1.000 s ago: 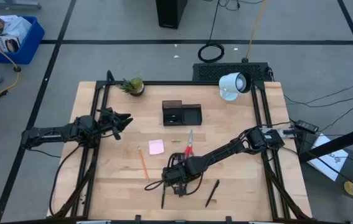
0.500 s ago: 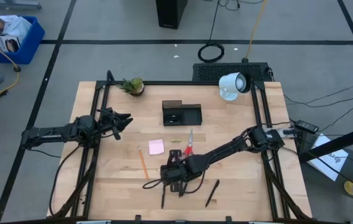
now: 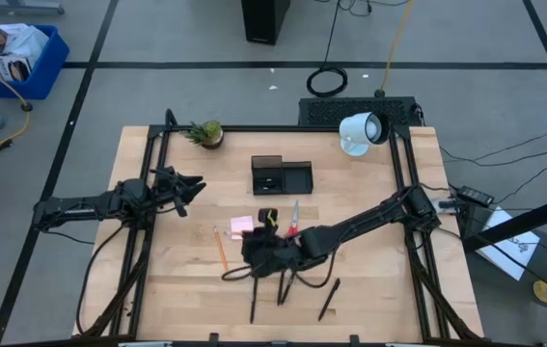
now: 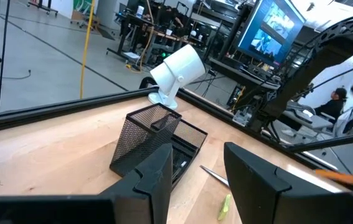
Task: Pick and place office supplies into organizer
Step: Put the top pencil into the mesh organizer
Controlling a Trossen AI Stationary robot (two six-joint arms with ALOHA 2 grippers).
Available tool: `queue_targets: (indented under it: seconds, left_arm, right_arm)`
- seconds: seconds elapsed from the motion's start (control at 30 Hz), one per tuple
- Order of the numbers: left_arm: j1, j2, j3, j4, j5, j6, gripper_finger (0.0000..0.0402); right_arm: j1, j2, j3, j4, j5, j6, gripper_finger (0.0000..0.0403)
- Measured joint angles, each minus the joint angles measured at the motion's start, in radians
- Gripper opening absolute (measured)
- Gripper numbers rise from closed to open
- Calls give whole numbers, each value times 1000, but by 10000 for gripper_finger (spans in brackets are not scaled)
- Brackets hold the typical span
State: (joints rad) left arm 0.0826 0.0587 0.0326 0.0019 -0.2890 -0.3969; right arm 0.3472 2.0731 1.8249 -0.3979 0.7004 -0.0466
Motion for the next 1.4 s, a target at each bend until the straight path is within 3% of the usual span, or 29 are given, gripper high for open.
queue_targets:
  seconds: [0.17, 0.4, 0.53, 0.67, 0.8, 0.93, 1.1, 1.3, 1.4]
  left_arm:
    - [0, 0, 0, 0, 0, 0, 147]
    - [0, 0, 0, 0, 0, 0, 147]
    - [0, 0, 0, 1, 0, 0, 147]
    - [0, 0, 0, 1, 0, 0, 147]
    - [0, 0, 0, 0, 0, 0, 147]
    - [0, 0, 0, 0, 0, 0, 147]
    - [0, 0, 0, 1, 0, 0, 147]
    - [0, 0, 0, 1, 0, 0, 147]
    - [0, 0, 0, 0, 0, 0, 147]
  right_arm:
    - [-47, -4, 0, 142, 32, -150, 15]
    - [-135, -23, -80, 293, 21, -207, 15]
    - [-173, -109, -269, 509, -98, -179, 14]
    - [-192, -249, -536, 835, -112, -217, 14]
    - [-235, -363, -754, 1186, -211, -228, 14]
    - [-303, -391, -892, 1371, -209, -216, 14]
    - [-434, -384, -953, 1454, -332, -69, 17]
    - [-509, -321, -948, 1613, -449, -64, 18]
    - [-525, -269, -941, 1662, -448, -86, 19]
